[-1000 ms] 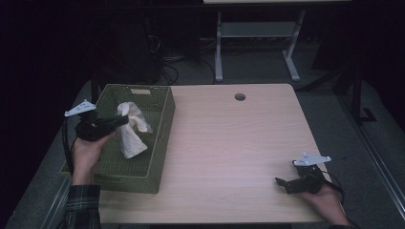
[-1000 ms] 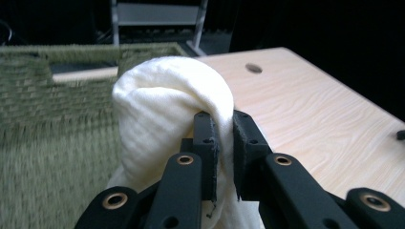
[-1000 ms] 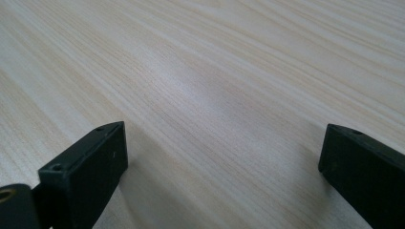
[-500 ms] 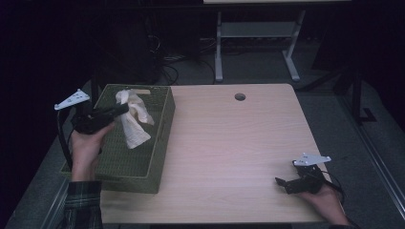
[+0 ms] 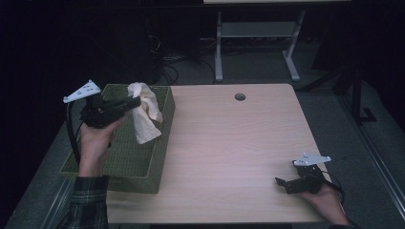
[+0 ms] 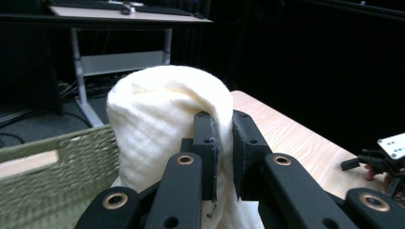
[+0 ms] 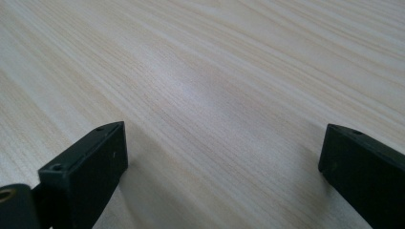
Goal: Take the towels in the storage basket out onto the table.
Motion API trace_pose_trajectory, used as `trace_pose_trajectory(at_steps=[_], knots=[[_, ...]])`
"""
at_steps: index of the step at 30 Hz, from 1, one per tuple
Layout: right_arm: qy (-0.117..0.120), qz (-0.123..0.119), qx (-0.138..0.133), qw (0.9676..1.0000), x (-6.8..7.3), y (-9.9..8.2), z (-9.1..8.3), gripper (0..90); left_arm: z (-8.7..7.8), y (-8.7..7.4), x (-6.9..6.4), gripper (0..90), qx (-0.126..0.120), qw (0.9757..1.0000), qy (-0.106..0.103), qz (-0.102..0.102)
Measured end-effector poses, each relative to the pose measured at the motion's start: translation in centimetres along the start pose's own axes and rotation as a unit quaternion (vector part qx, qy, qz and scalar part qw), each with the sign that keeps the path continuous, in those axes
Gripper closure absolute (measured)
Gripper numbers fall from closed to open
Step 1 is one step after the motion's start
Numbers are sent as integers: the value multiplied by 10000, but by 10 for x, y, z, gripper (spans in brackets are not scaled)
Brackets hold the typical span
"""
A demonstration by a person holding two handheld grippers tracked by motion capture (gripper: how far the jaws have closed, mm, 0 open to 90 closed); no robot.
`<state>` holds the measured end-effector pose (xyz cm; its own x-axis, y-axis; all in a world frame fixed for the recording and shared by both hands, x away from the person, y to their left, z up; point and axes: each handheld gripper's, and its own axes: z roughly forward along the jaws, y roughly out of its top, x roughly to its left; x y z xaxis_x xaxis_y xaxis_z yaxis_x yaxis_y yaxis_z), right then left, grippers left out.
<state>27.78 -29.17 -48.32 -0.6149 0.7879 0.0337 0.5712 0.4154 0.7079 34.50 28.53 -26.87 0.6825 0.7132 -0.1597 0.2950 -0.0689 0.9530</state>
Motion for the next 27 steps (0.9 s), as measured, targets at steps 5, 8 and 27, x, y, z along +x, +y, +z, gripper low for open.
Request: trace_pose_trajectory(at_steps=[5, 8, 27], knots=[[-1, 0, 1, 10000, 0, 0, 0, 23, 10, 6, -13, 812, -6, 9998, -150, 108], [-1, -1, 1, 10000, 0, 0, 0, 23, 17, 10, -21, 814, -18, 9996, -241, 157], [-1, 3, -2, 10000, 0, 0, 0, 23, 75, 9, -68, 815, 204, 9954, -882, 303]])
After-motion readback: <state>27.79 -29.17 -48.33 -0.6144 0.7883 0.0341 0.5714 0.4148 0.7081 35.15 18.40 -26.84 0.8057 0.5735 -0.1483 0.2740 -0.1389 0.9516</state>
